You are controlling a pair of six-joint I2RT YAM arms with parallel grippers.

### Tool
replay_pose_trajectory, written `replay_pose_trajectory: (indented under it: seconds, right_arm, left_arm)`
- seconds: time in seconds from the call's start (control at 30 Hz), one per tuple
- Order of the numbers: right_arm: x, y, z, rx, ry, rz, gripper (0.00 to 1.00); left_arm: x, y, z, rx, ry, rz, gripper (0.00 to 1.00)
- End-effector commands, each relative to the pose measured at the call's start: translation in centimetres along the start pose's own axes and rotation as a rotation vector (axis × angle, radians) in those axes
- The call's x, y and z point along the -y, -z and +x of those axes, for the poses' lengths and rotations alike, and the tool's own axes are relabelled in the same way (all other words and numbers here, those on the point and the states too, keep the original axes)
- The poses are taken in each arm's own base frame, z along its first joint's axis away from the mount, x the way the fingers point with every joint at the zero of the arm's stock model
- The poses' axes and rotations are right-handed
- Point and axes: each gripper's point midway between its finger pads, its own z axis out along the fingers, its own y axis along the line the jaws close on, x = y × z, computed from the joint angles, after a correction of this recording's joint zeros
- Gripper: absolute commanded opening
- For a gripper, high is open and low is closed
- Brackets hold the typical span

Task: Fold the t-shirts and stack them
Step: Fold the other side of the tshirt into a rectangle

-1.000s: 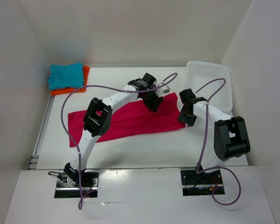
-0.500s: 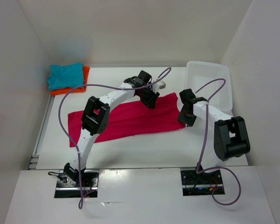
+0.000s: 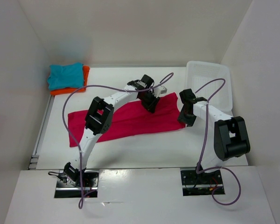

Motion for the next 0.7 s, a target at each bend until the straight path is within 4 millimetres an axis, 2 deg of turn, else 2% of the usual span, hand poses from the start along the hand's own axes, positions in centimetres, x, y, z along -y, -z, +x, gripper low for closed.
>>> replay_pose_trajectory:
  seconds: [0.0,0.1,0.13,0.17,0.27,0.43,0.53,0.67]
  right_arm:
    - [-0.2,0.9,-1.1,0.030,-0.005,-0.008,0.49]
    - [-0.2,0.9,-1.1,0.030,-0.005,-0.008,0.49]
    - [-0.2,0.9,-1.1,0.030,-0.005,-0.008,0.49]
    - [-0.2,0.9,-1.1,0.030,-0.005,-0.008,0.49]
    - [-0.2,0.9,-1.1,0.030,-0.005,-0.008,0.49]
    - [-0.2,0.9,-1.1,0.030,-0.005,-0.008,0.49]
    - [-0.2,0.9,-1.1,0.030,-0.005,-0.008,0.49]
    - [-0.2,0.9,-1.1,0.030,-0.005,-0.008,0.49]
  left_arm:
    - [0.3,0.4,-1.5,0.027,-0.030,-0.003,0.36]
    - [0.9,0.5,-1.8,0.036,-0.031,0.031,0.36]
    - [1.2,0.2,-1.3,0.022,-0.012,0.052,0.36]
    - [1.8,0.4,-1.8,0.038,-0.017,0.084,0.37]
    - [2.6,0.2,-0.8,0.006,0.006,0.128,0.42]
    - [2.3,-0.1,0.1,-0.024,0.011,0.117,0.42]
    - [2.7,-0.4,0.3,-0.024,0.016,0.150,0.36]
    - [3.4,-0.5,0.2,-0.025,0.010,0.164,0.17]
